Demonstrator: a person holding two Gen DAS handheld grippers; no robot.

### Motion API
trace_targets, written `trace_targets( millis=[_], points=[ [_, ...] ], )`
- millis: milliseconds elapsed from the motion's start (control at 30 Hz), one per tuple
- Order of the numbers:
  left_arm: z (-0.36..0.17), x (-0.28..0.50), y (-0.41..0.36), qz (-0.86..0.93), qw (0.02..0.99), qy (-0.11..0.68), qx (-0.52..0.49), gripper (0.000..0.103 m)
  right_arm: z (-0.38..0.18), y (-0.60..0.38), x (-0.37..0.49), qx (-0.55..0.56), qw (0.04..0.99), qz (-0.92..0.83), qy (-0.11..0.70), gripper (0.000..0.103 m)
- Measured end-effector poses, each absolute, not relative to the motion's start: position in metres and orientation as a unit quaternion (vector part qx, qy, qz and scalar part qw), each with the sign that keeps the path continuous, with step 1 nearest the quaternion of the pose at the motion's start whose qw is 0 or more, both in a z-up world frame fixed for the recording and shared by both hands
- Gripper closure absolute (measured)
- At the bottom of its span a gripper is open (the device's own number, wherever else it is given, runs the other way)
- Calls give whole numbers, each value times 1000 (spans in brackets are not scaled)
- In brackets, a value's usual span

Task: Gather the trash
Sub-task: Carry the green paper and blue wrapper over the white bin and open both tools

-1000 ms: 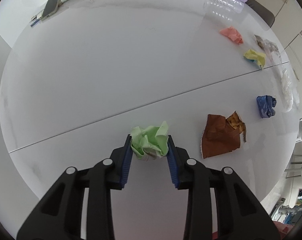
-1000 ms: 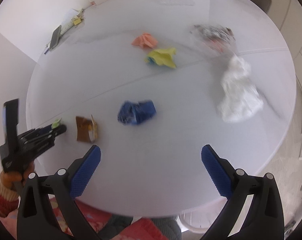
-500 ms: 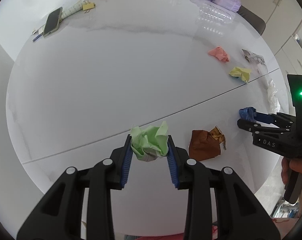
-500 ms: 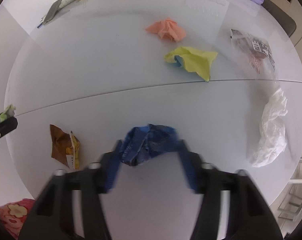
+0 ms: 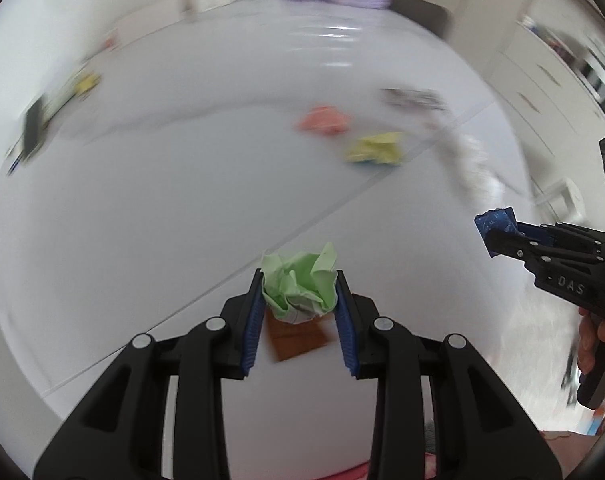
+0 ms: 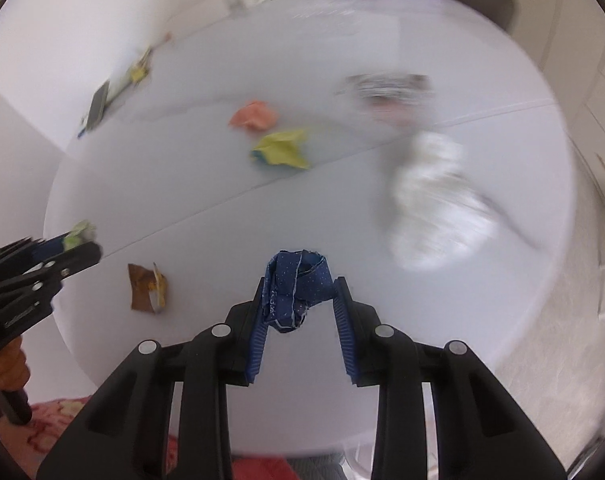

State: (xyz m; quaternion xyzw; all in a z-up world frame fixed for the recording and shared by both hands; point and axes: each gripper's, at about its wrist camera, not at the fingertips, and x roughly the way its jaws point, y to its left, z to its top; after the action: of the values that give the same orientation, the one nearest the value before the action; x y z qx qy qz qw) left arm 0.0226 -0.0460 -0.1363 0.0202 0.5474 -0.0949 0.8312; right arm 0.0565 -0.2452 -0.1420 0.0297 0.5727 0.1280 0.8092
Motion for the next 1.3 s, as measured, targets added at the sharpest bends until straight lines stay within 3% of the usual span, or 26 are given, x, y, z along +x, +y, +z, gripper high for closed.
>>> trace_targets(
  millis=[500, 900, 967, 1033, 1067, 1200, 1300],
  points=[
    [-136, -58, -287, -401, 730, 525, 176, 71, -130, -420, -111, 143, 813, -32, 563, 71],
    [-153, -103, -350, -428, 696, 542, 194, 71, -132, -465, -162, 157, 811, -51, 561, 71],
    [-154, -104, -351, -425, 697, 543, 196, 65, -133, -467, -167, 156, 812, -49, 561, 71],
    [-154, -106, -351, -417, 702, 541, 201, 30, -133, -470, -171, 156, 812, -46, 560, 71],
    [-152, -107, -350, -412, 707, 537, 204, 25, -133, -470, -172, 156, 812, -45, 560, 70],
    [-146, -109, -350, -405, 719, 529, 199, 12, -132, -471, -177, 155, 813, -42, 559, 69],
    [-145, -105, -346, -388, 728, 530, 197, 11, -133, -470, -177, 153, 814, -39, 560, 69]
  ],
)
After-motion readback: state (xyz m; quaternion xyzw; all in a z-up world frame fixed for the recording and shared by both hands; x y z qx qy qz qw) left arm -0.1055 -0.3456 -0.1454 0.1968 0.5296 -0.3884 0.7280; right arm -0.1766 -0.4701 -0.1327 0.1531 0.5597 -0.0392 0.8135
